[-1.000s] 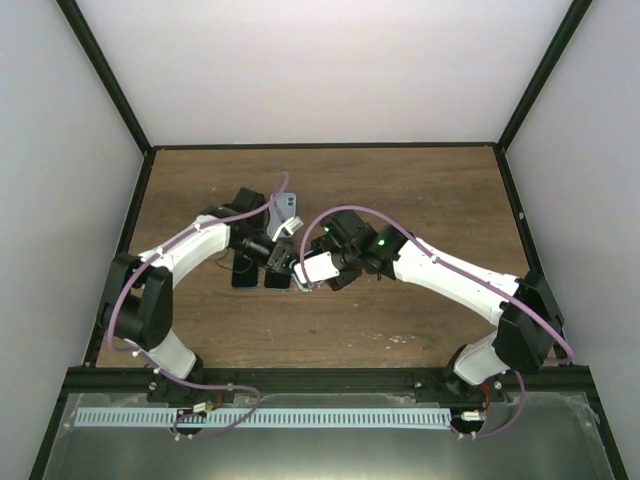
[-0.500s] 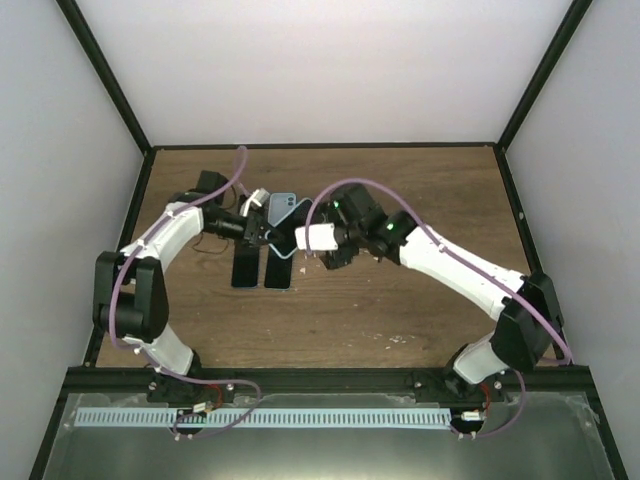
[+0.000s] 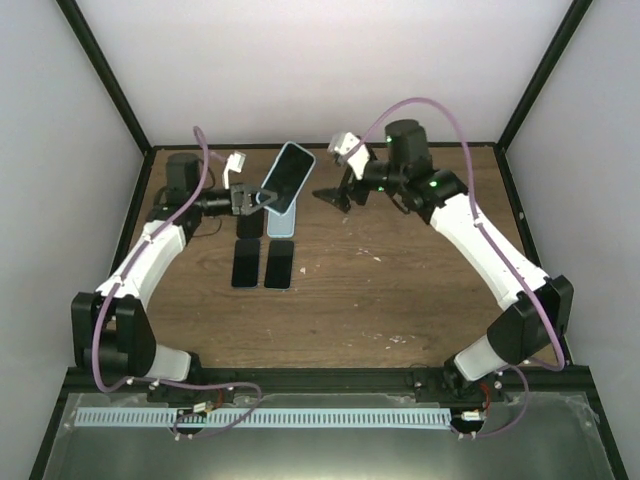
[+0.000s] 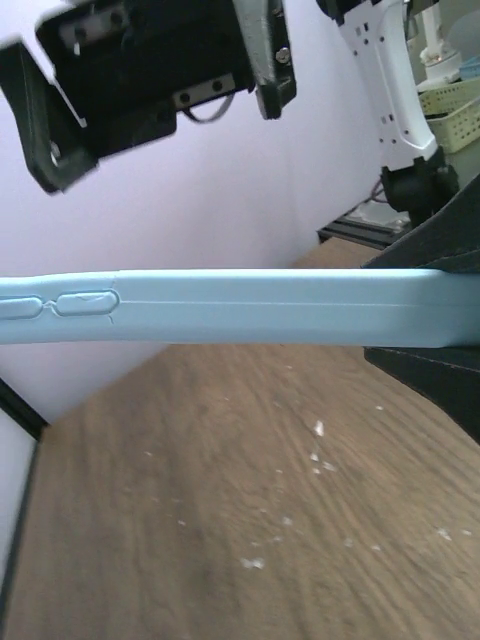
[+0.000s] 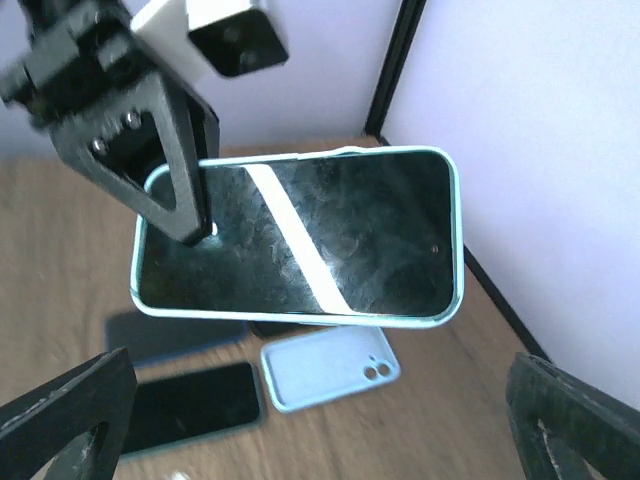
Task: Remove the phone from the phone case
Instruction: Adjust the phone.
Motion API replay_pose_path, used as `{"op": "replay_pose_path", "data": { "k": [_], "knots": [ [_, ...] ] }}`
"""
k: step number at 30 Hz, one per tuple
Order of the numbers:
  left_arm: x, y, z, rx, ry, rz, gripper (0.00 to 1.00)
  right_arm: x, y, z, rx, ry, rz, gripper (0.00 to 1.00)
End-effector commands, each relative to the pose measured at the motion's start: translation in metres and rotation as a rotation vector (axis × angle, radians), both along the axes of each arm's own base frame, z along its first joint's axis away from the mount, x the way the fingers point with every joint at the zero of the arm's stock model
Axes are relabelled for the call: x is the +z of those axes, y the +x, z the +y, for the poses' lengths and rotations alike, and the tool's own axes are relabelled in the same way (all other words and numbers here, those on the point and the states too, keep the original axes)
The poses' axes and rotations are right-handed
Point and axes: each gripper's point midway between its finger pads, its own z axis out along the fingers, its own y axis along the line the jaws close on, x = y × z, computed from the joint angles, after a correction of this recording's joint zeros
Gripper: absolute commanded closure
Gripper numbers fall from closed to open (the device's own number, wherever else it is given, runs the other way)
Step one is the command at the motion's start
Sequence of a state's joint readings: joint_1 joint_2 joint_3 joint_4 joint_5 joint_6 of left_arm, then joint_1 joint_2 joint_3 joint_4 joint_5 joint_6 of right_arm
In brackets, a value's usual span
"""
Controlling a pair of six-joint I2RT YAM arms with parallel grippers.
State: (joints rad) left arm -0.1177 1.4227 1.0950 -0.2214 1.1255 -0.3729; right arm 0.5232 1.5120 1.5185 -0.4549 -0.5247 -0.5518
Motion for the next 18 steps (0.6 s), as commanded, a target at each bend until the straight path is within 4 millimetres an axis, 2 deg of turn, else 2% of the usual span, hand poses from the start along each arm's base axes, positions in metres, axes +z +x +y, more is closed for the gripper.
{"op": "replay_pose_path", "data": {
  "k": [1, 4, 8, 15, 18],
  "knots": [
    [0.062, 0.001, -0.004, -0.018, -0.160, -0.157, 1.00, 0.057, -0.018, -0.003, 0.139, 0.319, 0.255, 0.00],
    [0.080, -0.002, -0.005, -0.016, -0.214, -0.200, 1.00, 0.067, -0.023, -0.008, 0.215, 0.435, 0.395, 0.00],
    [0.094, -0.013, -0.008, -0.041, -0.257, -0.240, 1.00, 0.064, -0.030, -0.006, 0.307, 0.546, 0.611, 0.01],
    [0.109, -0.040, -0.021, -0.091, -0.287, -0.313, 1.00, 0.064, -0.028, -0.004, 0.367, 0.682, 0.753, 0.10],
    [0.109, -0.048, -0.031, -0.114, -0.273, -0.318, 1.00, 0.066, -0.029, 0.000, 0.376, 0.693, 0.768, 0.13]
  ]
}}
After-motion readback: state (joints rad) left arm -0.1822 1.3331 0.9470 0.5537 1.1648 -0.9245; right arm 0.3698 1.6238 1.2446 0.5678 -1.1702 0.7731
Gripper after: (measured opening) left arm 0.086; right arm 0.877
